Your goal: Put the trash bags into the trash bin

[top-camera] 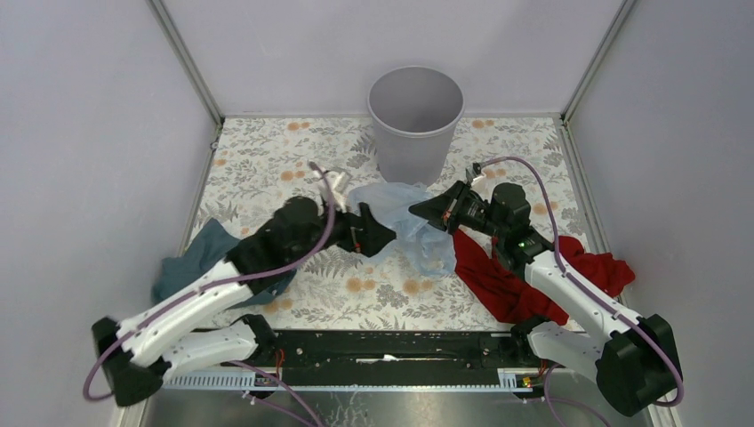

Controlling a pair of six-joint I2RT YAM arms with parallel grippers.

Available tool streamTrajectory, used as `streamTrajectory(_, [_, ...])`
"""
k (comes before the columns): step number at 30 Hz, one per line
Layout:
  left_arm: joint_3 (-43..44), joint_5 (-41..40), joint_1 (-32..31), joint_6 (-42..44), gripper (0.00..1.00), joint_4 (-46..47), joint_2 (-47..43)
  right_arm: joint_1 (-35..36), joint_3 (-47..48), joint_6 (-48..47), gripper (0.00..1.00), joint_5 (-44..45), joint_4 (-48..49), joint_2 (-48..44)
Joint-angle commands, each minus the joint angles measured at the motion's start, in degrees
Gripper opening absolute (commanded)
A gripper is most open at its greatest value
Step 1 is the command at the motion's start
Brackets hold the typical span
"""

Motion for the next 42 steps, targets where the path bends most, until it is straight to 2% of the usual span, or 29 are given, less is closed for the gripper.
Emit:
streamTrajectory(1, [4.9,-18.81,-7.71,8.8,0.99,-3.01,7.27,-0.07,-0.72,-1.58,0.0,-0.75,0.45,-1.64])
streamTrajectory(4, [5.03,-19.11,-9.59,9.68,0.99,-1.59,9.56,-0.06,-0.78,-1.45,0.0,-1.25,0.75,-1.38])
streamTrajectory(12, [2.14,-9.08,-10.13,7.94,0.99,6.18,12.14,0.0,-2.3,0.81,0.0,-2.66,6.05,0.42])
streamTrajectory(17, [2.46,-7.82,-10.3,6.68,0.99,9.14,14.99,0.24,-2.98,2.1,0.01,-3.46,8.23,0.84])
streamTrajectory(19, [3.3,-10.62,-10.3,5.45,0.98,9.35,16.19,0.53,-3.19,2.31,0.02,-3.25,8.42,0.37])
streamTrajectory(23, [7.33,-18.42,-10.3,3.15,0.84,5.64,19.34,0.99,-3.55,1.68,0.09,-2.85,7.73,-0.77])
streamTrajectory(25, [8.41,-22.35,-10.23,1.68,0.65,4.21,19.52,1.0,-3.75,0.38,0.12,-2.98,6.58,-1.14])
streamTrajectory(26, [8.58,-23.88,-10.1,1.15,0.49,4.0,19.18,0.99,-3.91,-0.71,0.14,-3.08,5.9,-1.31])
streamTrajectory(27, [8.62,-24.74,-9.95,0.8,0.35,3.97,18.72,1.01,-4.14,-1.61,0.17,-3.23,5.42,-1.49])
streamTrajectory(29, [8.7,-25.08,-9.43,0.57,0.19,3.91,17.65,1.01,-4.81,-4.26,0.27,-3.46,4.17,-2.0])
streamTrajectory(31, [8.66,-25.5,-8.75,-0.01,0.04,3.07,16.38,1.0,-4.66,-9.53,0.48,-3.85,0.85,-2.34])
streamTrajectory(32, [8.52,-25.9,-8.4,-0.54,0.0,2.39,15.71,0.98,-3.38,-14.29,0.57,-4.08,-3.09,-2.16])
streamTrajectory(33, [8.27,-26.02,-7.85,-0.92,0.0,1.91,14.7,1.05,-1.62,-19.74,0.66,-4.05,-8.45,-2.03])
streamTrajectory(36, [7.06,-24.0,-5.6,-2.5,0.0,1.02,11.73,1.22,1.36,-31.75,0.82,-2.69,-18.09,-3.42])
streamTrajectory(39, [6.27,-22.54,-3.52,-4.62,0.0,-0.8,8.38,1.35,1.0,-39.56,0.91,-1.54,-25.16,-7.72])
streamTrajectory(42, [6.85,-22.28,-2.08,-6.94,0.0,-3.7,5.59,1.51,-1.29,-43.16,0.99,0.02,-28.65,-12.7])
